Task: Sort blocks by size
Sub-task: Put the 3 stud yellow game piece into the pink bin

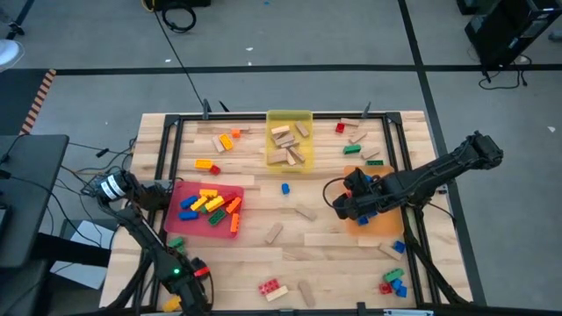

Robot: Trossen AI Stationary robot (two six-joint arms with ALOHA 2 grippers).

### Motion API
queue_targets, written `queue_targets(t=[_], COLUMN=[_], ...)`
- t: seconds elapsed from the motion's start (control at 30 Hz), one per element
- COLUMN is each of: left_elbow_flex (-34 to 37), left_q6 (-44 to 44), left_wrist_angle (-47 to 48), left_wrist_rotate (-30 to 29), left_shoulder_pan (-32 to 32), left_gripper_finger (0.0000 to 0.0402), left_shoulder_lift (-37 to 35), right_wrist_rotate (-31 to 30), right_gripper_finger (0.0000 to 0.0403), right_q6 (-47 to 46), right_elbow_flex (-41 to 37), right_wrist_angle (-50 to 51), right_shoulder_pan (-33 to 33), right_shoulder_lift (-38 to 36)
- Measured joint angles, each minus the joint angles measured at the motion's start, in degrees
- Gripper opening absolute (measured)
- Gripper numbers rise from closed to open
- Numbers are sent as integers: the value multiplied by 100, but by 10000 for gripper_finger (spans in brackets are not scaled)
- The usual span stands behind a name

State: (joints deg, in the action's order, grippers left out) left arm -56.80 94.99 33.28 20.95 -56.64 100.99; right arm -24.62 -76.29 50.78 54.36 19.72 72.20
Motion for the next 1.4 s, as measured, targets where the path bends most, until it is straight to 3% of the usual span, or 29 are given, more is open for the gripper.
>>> queue_targets(t=[0.97, 1.4], left_elbow_flex=[0, -27], left_q6=[772, 747], left_wrist_angle=[-345, -421], left_wrist_rotate=[223, 293], left_shoulder_pan=[-421, -518], left_gripper_finger=[269, 143], left_shoulder_lift=[130, 354], right_wrist_rotate=[2, -4], right_gripper_finger=[263, 257], right_q6=[280, 418], right_elbow_flex=[0, 0], right_wrist_angle=[-266, -266], right_shoulder_pan=[-148, -148], right_shoulder_lift=[2, 0])
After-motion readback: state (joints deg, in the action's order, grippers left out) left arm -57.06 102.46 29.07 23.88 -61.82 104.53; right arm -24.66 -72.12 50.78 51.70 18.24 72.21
